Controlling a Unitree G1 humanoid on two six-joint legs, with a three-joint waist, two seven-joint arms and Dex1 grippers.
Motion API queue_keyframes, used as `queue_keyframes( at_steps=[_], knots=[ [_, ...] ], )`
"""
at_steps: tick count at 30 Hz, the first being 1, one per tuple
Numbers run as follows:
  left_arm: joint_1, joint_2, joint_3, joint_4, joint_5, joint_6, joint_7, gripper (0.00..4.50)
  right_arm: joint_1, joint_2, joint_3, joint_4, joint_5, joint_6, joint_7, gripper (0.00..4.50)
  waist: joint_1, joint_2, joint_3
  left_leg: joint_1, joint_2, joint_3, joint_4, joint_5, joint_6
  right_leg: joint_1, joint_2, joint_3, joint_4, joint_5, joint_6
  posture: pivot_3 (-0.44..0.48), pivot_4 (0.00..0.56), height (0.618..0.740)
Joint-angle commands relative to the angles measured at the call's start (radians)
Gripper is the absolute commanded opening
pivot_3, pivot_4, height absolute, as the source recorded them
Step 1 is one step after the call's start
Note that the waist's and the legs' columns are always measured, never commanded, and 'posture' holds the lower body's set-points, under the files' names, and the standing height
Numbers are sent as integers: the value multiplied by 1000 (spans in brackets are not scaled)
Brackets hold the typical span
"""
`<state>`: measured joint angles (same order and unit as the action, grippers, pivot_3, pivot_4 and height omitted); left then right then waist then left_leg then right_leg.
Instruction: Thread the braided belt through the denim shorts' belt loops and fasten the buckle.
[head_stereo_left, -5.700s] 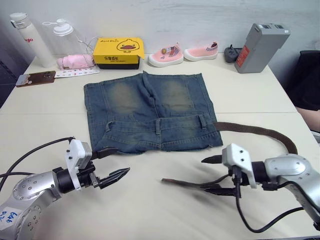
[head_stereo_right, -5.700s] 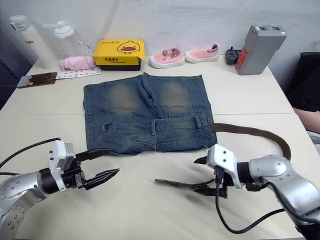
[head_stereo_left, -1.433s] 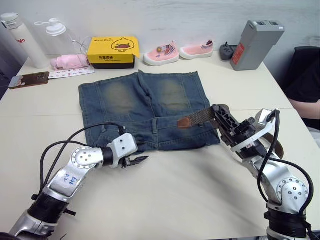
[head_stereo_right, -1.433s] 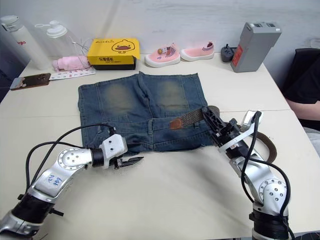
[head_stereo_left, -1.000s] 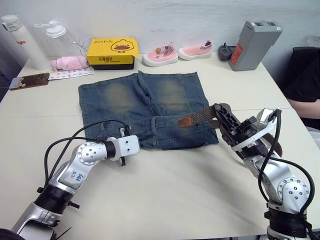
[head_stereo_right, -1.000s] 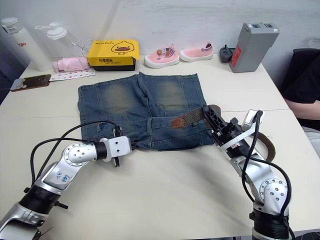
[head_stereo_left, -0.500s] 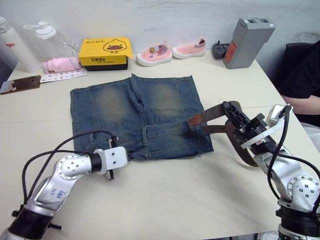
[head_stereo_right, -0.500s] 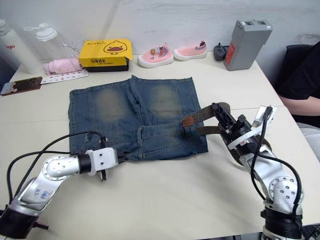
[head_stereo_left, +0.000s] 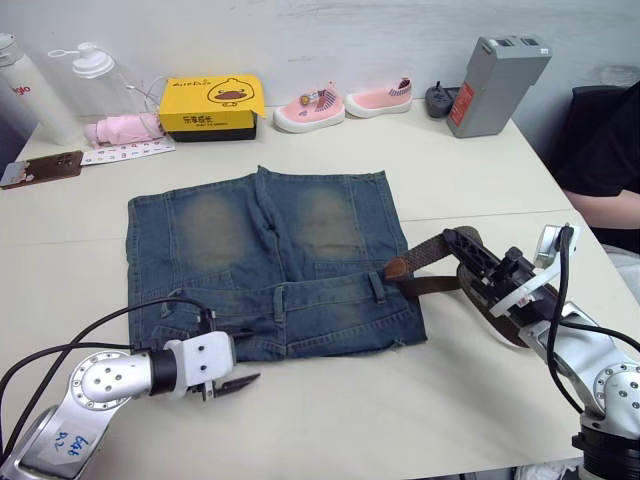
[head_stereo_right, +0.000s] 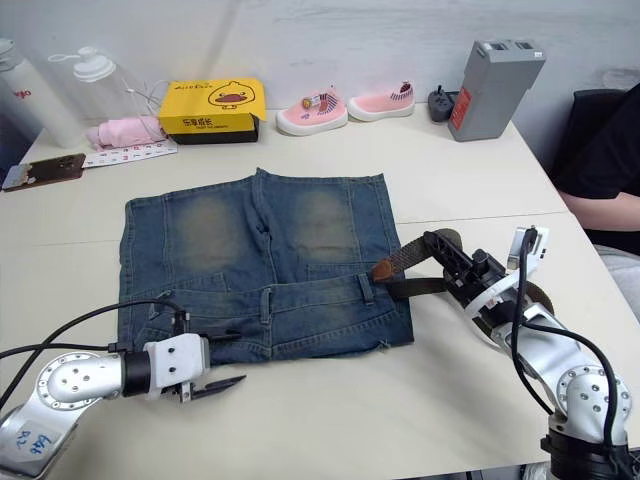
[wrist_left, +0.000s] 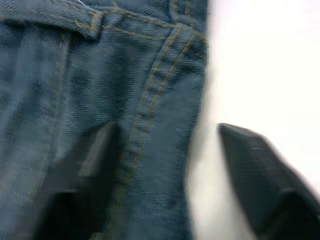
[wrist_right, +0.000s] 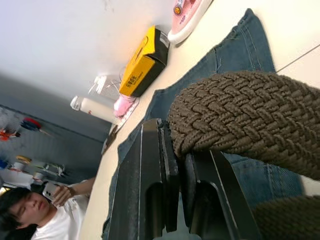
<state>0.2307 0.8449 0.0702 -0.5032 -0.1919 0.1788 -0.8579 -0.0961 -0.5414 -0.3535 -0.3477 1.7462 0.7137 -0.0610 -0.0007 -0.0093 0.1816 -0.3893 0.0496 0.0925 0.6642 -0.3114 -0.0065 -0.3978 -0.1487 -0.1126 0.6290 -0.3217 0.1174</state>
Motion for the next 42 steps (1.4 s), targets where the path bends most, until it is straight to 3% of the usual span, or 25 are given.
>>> queue_keyframes(
  at_steps=[1, 8, 21, 25, 30, 36, 42],
  knots=[
    [21, 10, 134, -97, -268, 108, -90, 4254, 1, -27, -11, -23, 16, 20, 5, 0, 0, 0, 0, 0, 0, 0, 0, 0, 0, 0, 0, 0, 0, 0, 0, 0, 150, 703],
    [-97, -28, 168, -130, -503, 278, -47, 4254, 1, -19, 41, -12, -86, 40, 16, 0, 4, 0, 0, 0, -1, 0, 2, 0, -1, 0, 0, 1, 0, 0, 0, 0, 150, 703],
    [-284, -113, 13, -104, -433, 314, 52, 4254, -5, 71, 115, 7, -344, 6, 57, 0, 3, 0, 0, 0, -3, 1, 2, 1, -2, 0, 2, 2, 2, 1, 1, 0, 150, 703],
    [-339, -134, -42, -75, -376, 292, 61, 4254, -10, 97, 145, 3, -385, 31, 44, 0, 3, 0, 0, 0, -3, 1, 2, 1, -2, 0, 2, 2, 2, 1, 1, 0, 150, 703],
    [-433, -152, -172, 11, -219, 177, 23, 4254, -5, 141, 214, 31, -370, 127, -101, 0, 3, 0, 0, 0, -4, 2, 2, 1, -2, 0, 2, 1, 3, 1, 1, 0, 150, 703],
    [-588, -210, -340, 213, 4, -20, -18, 4254, -15, 168, 257, 37, -404, 195, -186, 0, -2, -4, -5, 1, -4, 4, 3, 1, -2, 1, 4, 1, 2, 1, 1, 0, 150, 703],
    [-704, -269, -428, 411, 150, -184, -38, 4254, -16, 177, 241, 57, -418, 199, -179, 0, 0, -5, -6, 1, -2, 4, 3, 1, -3, 1, 6, 1, 2, 1, 1, 0, 150, 703]
  ],
)
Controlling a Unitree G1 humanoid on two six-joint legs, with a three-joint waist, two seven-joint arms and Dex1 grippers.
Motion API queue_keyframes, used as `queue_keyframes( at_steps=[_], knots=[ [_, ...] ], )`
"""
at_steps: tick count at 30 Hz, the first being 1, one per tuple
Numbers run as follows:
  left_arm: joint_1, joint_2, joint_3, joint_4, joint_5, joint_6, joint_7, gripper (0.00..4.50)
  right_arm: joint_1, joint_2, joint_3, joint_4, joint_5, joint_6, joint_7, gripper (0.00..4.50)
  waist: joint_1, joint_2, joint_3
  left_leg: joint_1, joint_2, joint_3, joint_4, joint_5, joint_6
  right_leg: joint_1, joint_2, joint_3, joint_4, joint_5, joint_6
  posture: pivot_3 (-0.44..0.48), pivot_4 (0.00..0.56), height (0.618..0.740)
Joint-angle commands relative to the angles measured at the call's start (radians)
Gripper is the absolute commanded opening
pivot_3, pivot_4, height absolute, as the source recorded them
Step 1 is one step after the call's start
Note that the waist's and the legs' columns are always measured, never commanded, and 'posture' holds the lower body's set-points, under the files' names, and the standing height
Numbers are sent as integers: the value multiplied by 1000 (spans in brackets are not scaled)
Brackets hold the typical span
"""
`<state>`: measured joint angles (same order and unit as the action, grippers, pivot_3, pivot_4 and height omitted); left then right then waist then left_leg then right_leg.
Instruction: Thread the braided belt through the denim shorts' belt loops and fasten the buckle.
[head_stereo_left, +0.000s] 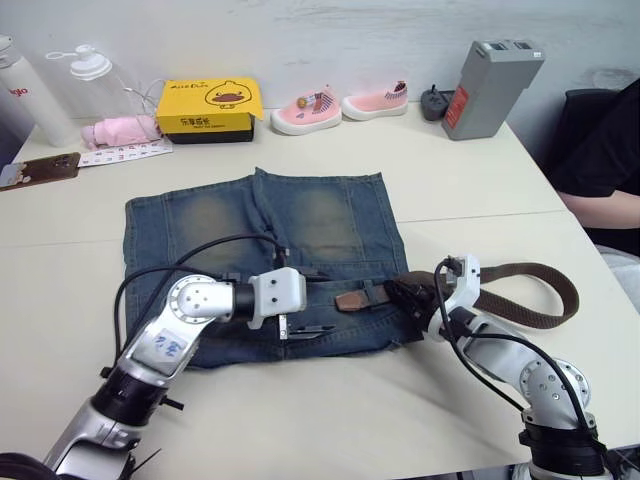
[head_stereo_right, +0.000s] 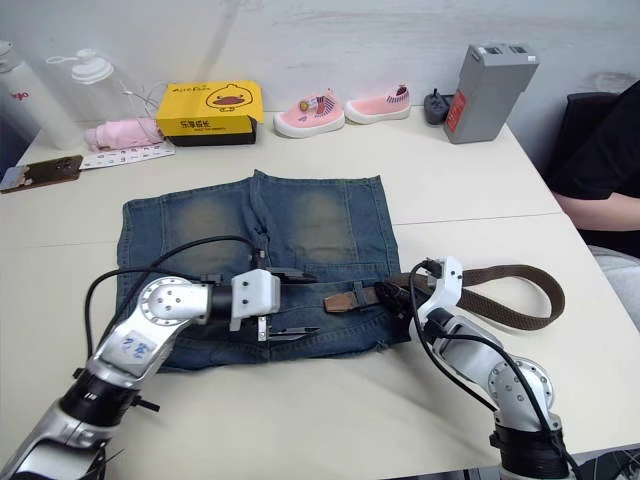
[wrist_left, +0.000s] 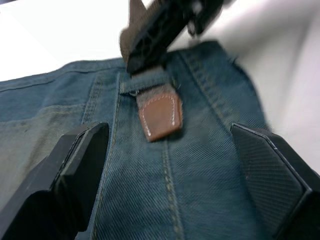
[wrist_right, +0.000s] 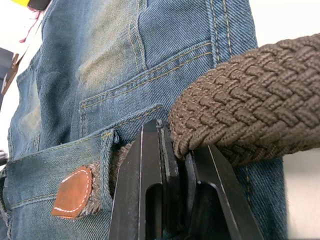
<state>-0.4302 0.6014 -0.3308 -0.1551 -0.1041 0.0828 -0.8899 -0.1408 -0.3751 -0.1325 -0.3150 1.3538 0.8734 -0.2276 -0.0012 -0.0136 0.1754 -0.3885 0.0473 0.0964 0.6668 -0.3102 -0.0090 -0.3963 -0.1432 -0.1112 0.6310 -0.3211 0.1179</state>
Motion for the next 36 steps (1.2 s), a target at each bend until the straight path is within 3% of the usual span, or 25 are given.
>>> queue_keyframes(
  at_steps=[1, 9, 10, 13, 21, 29, 36],
  knots=[
    [-68, -41, -40, 100, 85, -112, -4, 4254, 31, 13, 19, 23, -26, 39, -12, 0, 0, -1, 0, 0, 0, 0, 0, 0, 0, 0, 0, 0, 0, 0, 0, 0, 150, 703],
    [-178, -129, -90, 305, 224, -274, 35, 4254, 51, 34, 17, -14, -29, 33, -14, 0, 0, -1, -1, 0, 0, 0, 1, 0, 0, 0, 0, 0, 1, 0, 0, 0, 150, 703],
    [-184, -136, -89, 313, 231, -287, 38, 3862, 55, 38, 18, -21, -29, 32, -16, 0, 0, -1, -1, 0, 0, 0, 1, 0, 0, 0, 0, 0, 1, 0, 0, 0, 150, 703],
    [-193, -147, -86, 329, 248, -320, 39, 3297, 62, 46, 18, -34, -31, 32, -19, 0, 1, -1, -1, 0, 0, 0, 1, 0, 0, 0, 0, 0, 1, 0, 0, 0, 150, 703],
    [-202, -168, -79, 326, 250, -320, 13, 118, 71, 41, 15, -44, -47, 34, -10, 0, 1, -1, -1, 0, 0, 0, 1, 0, 0, 0, 0, 0, 1, 0, 0, 0, 150, 703],
    [-179, -164, -62, 302, 209, -295, -36, 118, 56, 39, -18, -29, -34, 33, -22, 0, 0, -1, -1, 0, 0, 0, 1, 0, 0, 0, 0, 0, 1, 0, 0, 0, 150, 703],
    [-136, -164, -12, 230, 54, -105, -121, 118, 52, 54, -21, -31, -44, 32, -25, 0, 0, -1, -1, 0, 0, 0, 1, 0, 0, 0, 0, 0, 1, 0, 0, 0, 150, 703]
  ],
)
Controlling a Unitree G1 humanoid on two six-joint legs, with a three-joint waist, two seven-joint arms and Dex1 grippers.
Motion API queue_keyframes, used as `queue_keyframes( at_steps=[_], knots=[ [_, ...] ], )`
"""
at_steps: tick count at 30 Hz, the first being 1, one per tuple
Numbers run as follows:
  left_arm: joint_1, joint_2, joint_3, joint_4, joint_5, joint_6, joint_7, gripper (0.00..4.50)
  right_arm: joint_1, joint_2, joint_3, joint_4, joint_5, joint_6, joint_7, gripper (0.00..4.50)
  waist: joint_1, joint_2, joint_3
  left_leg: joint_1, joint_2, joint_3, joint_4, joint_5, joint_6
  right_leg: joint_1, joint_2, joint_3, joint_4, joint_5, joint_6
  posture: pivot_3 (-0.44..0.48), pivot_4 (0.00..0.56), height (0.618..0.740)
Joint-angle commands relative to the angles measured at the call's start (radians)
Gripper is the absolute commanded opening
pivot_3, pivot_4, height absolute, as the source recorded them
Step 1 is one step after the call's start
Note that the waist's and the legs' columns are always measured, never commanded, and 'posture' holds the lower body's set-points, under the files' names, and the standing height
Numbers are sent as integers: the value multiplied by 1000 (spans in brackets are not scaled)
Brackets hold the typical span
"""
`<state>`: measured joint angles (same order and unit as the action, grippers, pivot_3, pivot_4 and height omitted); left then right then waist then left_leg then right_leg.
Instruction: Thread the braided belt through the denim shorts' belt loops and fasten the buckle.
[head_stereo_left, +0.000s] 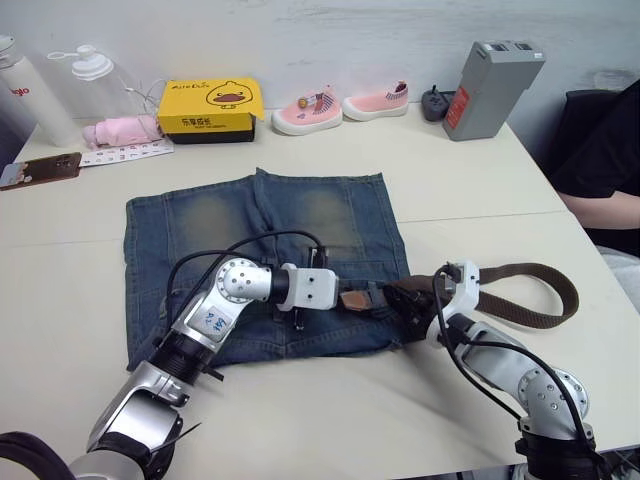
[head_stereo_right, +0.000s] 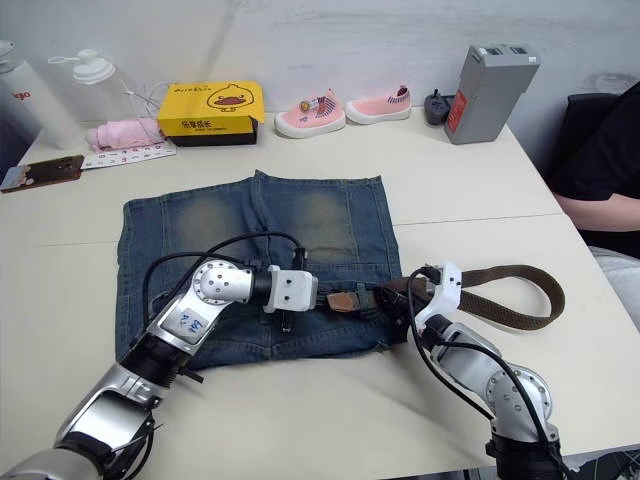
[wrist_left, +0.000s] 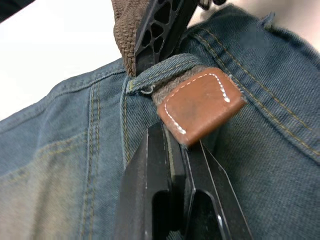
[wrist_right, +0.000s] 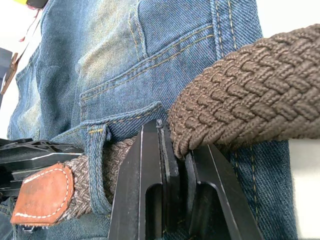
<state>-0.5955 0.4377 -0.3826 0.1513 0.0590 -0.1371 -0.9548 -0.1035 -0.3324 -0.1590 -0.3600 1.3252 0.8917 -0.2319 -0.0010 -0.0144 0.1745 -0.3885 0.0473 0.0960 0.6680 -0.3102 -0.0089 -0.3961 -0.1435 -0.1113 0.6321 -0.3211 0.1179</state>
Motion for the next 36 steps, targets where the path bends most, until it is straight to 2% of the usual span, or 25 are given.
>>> queue_keyframes(
  at_steps=[1, 2, 5, 8, 14, 20, 31, 34, 36],
  knots=[
    [35, -1, 52, -87, -140, 156, -67, 118, 15, 14, 6, 13, -16, 13, -22, 0, 0, 0, 0, 0, 0, 0, 0, 0, 0, 0, 0, 0, 0, 0, 0, 0, 150, 703],
    [42, 0, 67, -99, -176, 197, -83, 118, 17, 16, 5, 12, -18, 11, -22, 0, 0, 0, 0, 0, 0, 0, 0, 0, 0, 0, 0, 0, 0, 0, 0, 0, 150, 703],
    [50, 12, 80, -112, -209, 243, -110, 846, 24, 24, 4, 9, -25, 5, -20, 0, 0, 0, 0, 0, 0, 0, 0, 0, 0, 0, 0, 0, 0, 0, 0, 0, 150, 703],
    [49, 12, 81, -113, -201, 238, -109, 1838, 31, 35, 5, 0, -28, 1, -24, 0, 0, 0, 0, 0, 0, -1, 0, 0, 0, 0, 0, 0, 1, 0, 0, 0, 150, 703],
    [24, -11, 89, -91, -144, 90, -56, 1838, 45, 47, 4, -21, -29, -10, -35, 0, 1, 0, 0, 0, 0, -1, 0, 0, 0, 0, 0, 0, 1, 0, 0, 0, 150, 703],
    [1, 16, 48, -30, 21, -225, 18, 1838, 59, 54, 3, -35, -33, -23, -37, 0, 2, 0, 0, 0, 0, 0, 0, 0, 0, 0, 0, 0, 0, 0, 0, 0, 150, 703],
    [-18, 39, 10, 65, 166, -542, 106, 1838, 61, 69, 7, -39, -39, -31, -36, 0, 2, 0, 0, 0, 0, 0, 0, 0, 0, 0, 0, 0, 1, 0, 0, 0, 150, 703],
    [-20, 36, 6, 82, 179, -561, 122, 1012, 60, 70, 5, -42, -38, -30, -38, 0, 1, 0, 0, 0, 0, 0, 1, 0, 0, 0, 0, 0, 1, 0, 0, 0, 150, 703],
    [-22, 37, 3, 89, 200, -565, 138, 223, 61, 71, 3, -44, -37, -29, -39, 0, 1, 0, 0, 0, 0, 0, 0, 0, 0, 0, 0, 0, 1, 0, 0, 0, 150, 703]
  ],
)
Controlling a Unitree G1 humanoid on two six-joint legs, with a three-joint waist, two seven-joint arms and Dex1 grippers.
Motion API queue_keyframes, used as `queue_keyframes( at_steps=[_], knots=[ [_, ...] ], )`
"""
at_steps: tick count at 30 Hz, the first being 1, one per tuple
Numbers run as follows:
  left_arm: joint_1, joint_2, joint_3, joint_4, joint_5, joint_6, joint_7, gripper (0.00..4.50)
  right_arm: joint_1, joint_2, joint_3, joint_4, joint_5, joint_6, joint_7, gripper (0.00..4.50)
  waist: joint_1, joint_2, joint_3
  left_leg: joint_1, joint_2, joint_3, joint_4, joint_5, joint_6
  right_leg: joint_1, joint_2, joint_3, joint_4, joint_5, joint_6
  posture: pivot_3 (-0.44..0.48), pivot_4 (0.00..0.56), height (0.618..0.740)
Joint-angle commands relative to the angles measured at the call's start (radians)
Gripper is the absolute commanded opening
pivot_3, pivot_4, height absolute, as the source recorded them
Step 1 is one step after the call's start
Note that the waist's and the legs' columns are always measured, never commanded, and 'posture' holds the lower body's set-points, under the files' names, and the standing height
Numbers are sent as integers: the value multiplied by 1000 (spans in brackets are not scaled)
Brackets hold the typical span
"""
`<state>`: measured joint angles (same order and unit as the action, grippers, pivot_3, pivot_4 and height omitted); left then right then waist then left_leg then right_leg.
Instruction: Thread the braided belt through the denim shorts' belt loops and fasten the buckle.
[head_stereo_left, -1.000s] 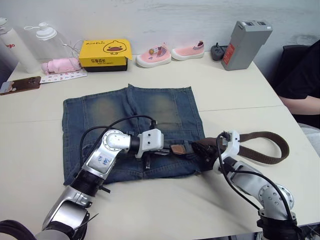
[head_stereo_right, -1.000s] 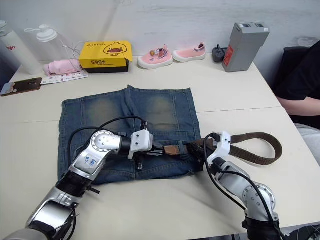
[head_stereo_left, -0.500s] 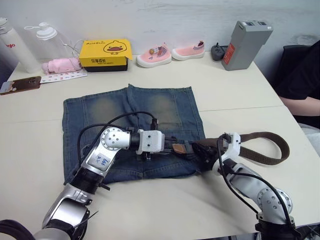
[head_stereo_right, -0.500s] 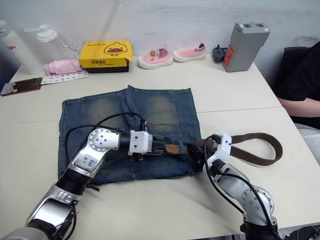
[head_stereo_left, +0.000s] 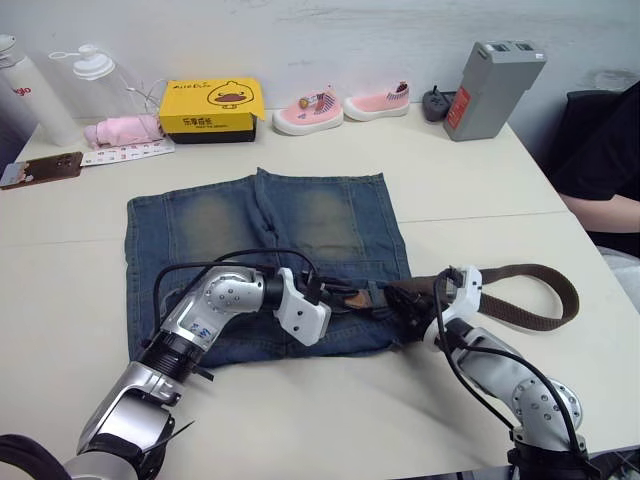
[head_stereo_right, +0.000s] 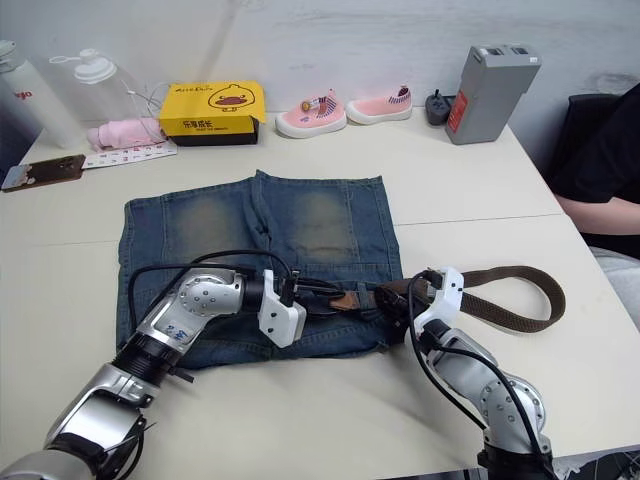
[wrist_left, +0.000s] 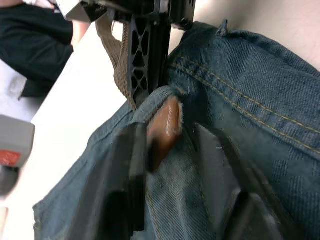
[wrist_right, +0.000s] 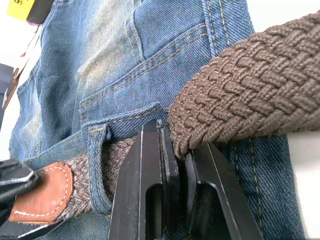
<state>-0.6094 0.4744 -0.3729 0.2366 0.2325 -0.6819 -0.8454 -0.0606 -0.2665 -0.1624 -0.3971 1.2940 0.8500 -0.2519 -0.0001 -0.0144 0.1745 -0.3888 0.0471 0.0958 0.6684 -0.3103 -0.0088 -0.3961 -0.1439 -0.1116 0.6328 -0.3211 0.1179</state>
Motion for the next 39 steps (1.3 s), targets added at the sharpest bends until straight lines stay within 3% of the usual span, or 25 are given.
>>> queue_keyframes(
  at_steps=[1, 8, 13, 15, 18, 19, 24, 28, 35, 38, 39],
  knots=[
    [-11, 0, -8, 8, 35, -23, 36, 63, 18, 5, 7, -8, -6, 13, -20, 0, 0, 0, 0, 0, 0, 0, 0, 0, 0, 0, 0, 0, 0, 0, 0, 0, 150, 703],
    [-2, 4, -5, -2, 35, -8, 45, 63, 19, -11, -19, -36, -2, 1, -18, 0, 0, 0, 0, 0, 0, 0, 0, 0, 0, 0, 0, 0, 1, 0, 0, 0, 150, 703],
    [11, 9, 2, -28, 13, 32, 36, 0, 45, -124, -138, -119, 99, -10, 69, 2111, 4, 1, 0, 0, 0, 0, 0, 0, 0, 0, -2, 0, 1, 0, 0, 0, 150, 703],
    [10, 5, 3, -34, 4, 50, 35, 0, 64, -255, -170, -190, 93, 22, 199, 3132, 4, 1, 0, -1, 0, 0, 1, 0, 1, 0, -2, 0, 0, 0, 0, 0, 150, 703],
    [9, 1, 4, -38, -7, 69, 33, 0, 88, -390, -193, -311, 3, -8, 414, 4247, 3, 4, 2, -1, -1, 0, 2, -1, 2, 0, -2, 0, 1, 0, 0, 0, 150, 703],
    [10, 1, 4, -41, -11, 76, 32, 0, 94, -414, -196, -337, -19, -33, 459, 4389, 2, 4, 2, -1, 0, 0, 1, -1, 2, -1, -2, 0, 1, 0, 0, 0, 150, 703],
    [24, 10, 9, -84, -44, 122, 10, 0, 177, -621, -13, -468, -432, -175, 692, 4389, 9, 1, 2, -1, -1, 0, 1, -1, 1, 0, -1, -1, -1, 0, 0, 0, 150, 703],
    [45, 49, 34, -145, -85, 173, -20, 0, 186, -808, 328, -437, -1031, -483, 776, 4389, 8, 1, 2, -1, -1, 1, 4, -1, 2, 0, -1, 0, -2, 0, 1, 0, 150, 703],
    [105, 116, 65, -231, -102, 225, -35, 0, 116, -739, 567, -247, -1523, -705, 730, 4389, 6, 0, 2, -2, -1, 1, 7, -1, 1, 0, -1, -1, -4, 0, 1, 0, 150, 703],
    [140, 135, 72, -263, -106, 225, -34, 0, 97, -676, 588, -180, -1601, -660, 712, 3674, 3, 1, 2, -2, 0, 1, 8, -1, 1, 0, -1, -2, -3, 0, 1, 0, 150, 703],
    [151, 141, 74, -273, -104, 224, -33, 0, 93, -658, 590, -166, -1607, -643, 716, 3244, 2, 0, 1, -1, 0, 1, 8, -1, 1, 1, -1, -2, -3, 0, 1, 0, 150, 703]
  ],
)
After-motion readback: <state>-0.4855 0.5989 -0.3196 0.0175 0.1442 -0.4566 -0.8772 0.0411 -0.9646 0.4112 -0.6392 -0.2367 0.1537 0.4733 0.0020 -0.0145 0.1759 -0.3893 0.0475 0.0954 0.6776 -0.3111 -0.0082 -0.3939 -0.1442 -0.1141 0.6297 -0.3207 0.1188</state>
